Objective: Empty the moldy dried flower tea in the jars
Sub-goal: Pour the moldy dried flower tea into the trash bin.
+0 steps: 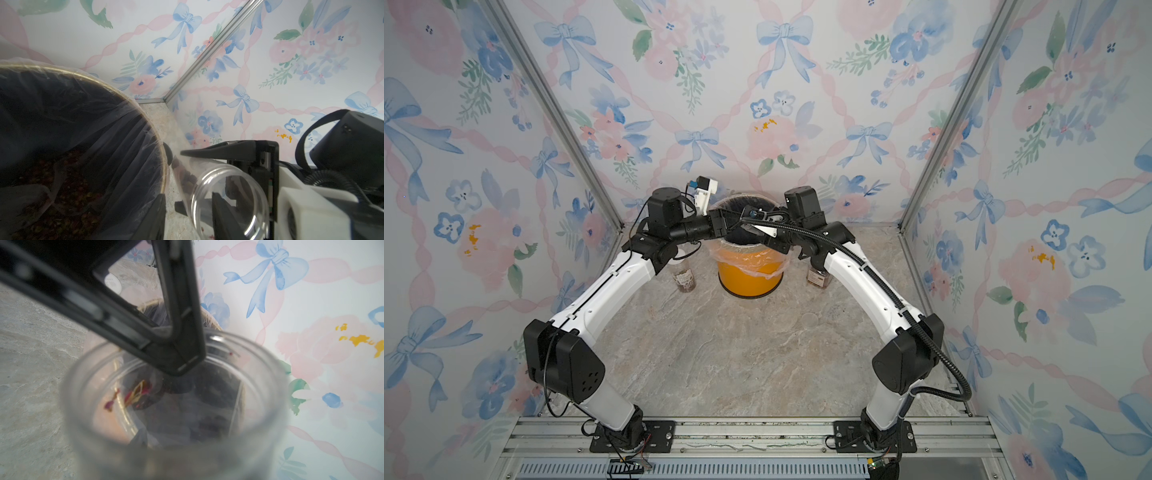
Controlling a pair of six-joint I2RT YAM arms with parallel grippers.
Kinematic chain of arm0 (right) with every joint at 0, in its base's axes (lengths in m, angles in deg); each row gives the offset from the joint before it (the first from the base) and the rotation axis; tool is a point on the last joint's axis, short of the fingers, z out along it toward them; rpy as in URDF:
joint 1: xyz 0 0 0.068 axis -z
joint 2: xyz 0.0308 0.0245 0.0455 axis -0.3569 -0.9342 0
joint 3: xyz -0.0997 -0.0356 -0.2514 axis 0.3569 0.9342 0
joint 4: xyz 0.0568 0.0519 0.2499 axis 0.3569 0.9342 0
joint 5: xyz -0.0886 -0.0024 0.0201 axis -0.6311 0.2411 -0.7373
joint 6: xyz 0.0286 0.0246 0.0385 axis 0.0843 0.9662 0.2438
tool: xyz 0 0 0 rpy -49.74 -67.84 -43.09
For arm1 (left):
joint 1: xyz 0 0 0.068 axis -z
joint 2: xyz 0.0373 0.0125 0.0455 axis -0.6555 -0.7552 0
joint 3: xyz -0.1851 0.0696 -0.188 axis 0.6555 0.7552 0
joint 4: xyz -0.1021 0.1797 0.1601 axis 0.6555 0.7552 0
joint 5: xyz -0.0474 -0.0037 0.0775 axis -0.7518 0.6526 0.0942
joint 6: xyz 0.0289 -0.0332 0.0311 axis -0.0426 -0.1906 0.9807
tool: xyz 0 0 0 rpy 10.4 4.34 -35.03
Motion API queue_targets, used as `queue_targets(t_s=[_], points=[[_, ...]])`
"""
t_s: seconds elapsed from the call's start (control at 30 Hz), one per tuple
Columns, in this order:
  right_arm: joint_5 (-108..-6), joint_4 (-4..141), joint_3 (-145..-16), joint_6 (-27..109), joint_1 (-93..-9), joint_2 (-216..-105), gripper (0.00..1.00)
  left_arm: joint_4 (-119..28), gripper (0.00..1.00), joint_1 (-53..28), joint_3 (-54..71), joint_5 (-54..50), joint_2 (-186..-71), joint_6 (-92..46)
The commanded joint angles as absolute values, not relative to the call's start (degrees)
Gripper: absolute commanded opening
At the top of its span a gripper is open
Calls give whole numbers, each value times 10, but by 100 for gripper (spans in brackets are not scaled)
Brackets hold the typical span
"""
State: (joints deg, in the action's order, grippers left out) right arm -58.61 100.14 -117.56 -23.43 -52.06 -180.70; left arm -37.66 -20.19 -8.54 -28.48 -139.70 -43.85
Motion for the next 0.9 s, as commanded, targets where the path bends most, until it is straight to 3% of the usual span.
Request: queue_targets(t_s=[0.0, 0.27, 0.47, 0.87], points=[[-586, 989, -1165, -239, -533, -1800, 55, -340, 35, -196, -104, -278, -1414, -412], [-595, 992, -1169, -244, -542, -1805, 56, -326, 21, -191, -108, -274, -1416, -402], [-597, 988, -1166, -244, -545, -1804, 58, -325, 0, -190, -107, -273, -1418, -402], [-599, 949, -1143, -218, -544, -1798, 71, -325, 0, -189, -115, -219, -1405, -406]])
